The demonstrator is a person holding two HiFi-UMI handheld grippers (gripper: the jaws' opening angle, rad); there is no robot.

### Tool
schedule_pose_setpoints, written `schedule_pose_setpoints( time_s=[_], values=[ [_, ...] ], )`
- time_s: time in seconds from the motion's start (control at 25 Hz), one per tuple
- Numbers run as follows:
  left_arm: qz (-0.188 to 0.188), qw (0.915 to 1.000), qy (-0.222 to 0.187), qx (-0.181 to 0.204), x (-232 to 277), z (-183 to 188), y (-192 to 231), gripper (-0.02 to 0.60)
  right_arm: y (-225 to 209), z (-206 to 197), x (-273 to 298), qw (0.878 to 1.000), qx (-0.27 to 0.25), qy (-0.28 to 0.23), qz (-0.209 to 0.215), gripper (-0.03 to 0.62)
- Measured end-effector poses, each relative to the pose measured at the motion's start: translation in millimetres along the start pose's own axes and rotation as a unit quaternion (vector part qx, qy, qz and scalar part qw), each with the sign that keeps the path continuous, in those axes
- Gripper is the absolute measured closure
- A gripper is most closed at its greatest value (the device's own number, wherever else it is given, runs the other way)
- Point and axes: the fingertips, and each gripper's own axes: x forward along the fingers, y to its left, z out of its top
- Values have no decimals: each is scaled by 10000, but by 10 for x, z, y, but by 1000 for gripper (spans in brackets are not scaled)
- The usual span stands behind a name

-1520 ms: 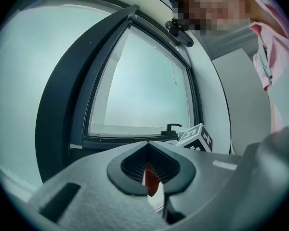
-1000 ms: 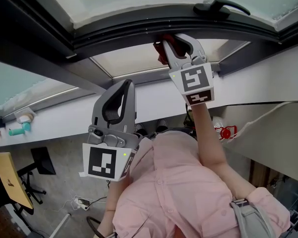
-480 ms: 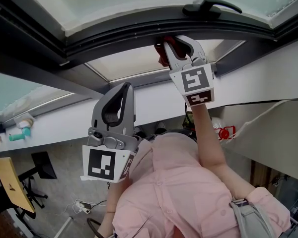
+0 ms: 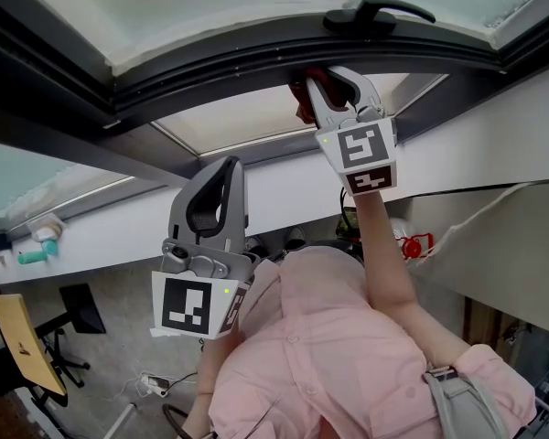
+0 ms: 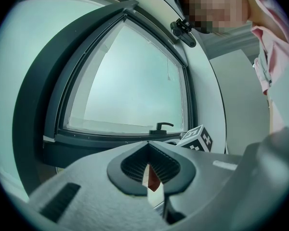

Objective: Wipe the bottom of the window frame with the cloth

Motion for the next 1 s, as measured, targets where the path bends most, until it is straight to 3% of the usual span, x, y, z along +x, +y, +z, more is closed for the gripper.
schedule_pose_setpoints(
  time_s=[1.0],
  values=[
    [-15,10000,35,-45,158,-39,-171,588,-417,-185,-142,9996,104,105,-234,532]
  ],
)
